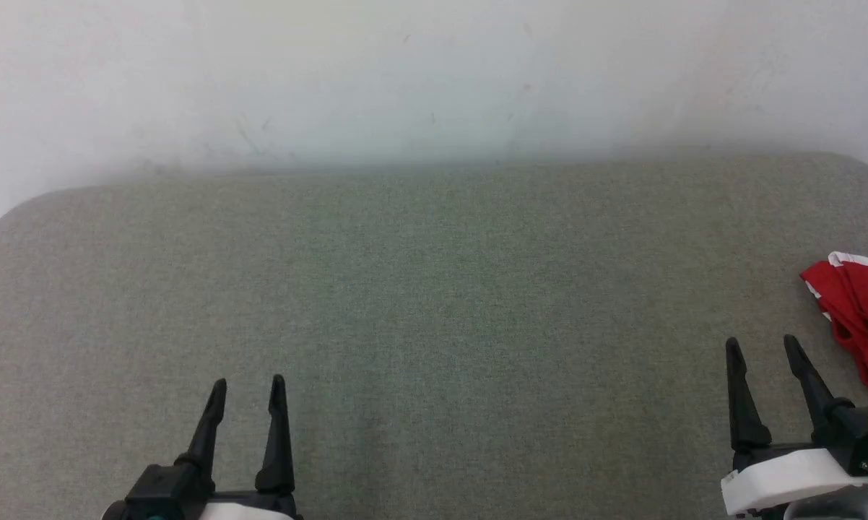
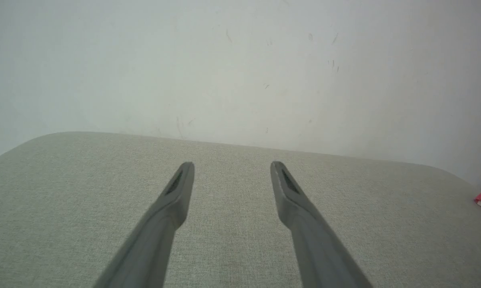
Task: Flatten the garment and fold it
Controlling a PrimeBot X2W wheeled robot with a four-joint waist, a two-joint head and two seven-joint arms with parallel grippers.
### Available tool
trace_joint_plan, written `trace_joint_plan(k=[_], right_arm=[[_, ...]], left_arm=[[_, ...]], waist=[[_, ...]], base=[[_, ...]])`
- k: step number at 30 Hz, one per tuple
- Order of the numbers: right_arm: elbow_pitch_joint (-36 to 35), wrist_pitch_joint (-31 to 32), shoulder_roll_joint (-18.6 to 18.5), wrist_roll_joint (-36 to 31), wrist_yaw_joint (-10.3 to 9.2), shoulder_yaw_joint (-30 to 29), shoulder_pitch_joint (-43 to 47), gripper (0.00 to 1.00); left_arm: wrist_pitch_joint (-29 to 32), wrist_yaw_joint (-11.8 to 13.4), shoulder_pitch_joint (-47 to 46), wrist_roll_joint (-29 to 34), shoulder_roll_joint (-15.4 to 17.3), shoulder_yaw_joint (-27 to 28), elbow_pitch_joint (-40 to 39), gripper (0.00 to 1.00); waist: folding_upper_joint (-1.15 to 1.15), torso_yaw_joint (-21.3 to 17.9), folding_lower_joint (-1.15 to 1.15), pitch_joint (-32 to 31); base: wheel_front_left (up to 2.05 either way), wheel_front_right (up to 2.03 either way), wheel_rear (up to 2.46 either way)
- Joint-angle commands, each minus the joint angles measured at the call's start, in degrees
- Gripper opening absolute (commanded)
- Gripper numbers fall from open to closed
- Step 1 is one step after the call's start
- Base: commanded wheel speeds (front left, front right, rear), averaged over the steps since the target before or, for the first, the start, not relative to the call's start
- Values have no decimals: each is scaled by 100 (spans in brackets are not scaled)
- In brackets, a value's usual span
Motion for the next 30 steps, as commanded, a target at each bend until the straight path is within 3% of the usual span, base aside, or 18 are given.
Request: trace_joint_plan(k=[1, 2, 30], right_arm=[[-19, -29, 13, 51, -11, 14, -21, 100], [0, 0, 1, 29, 0, 19, -2, 0], [-107, 262, 0, -19, -1, 156, -58, 0]], left_arm=[[-27, -69, 5, 37, -21, 24, 26, 100], [0, -55, -1, 12, -3, 4, 5, 0], [267, -54, -166, 208, -11, 38, 40, 0]], waist=[[0, -4, 0, 30], [0, -2, 0, 28], [-1, 13, 1, 6]], base=[[0, 0, 0], [0, 0, 0], [0, 0, 0]])
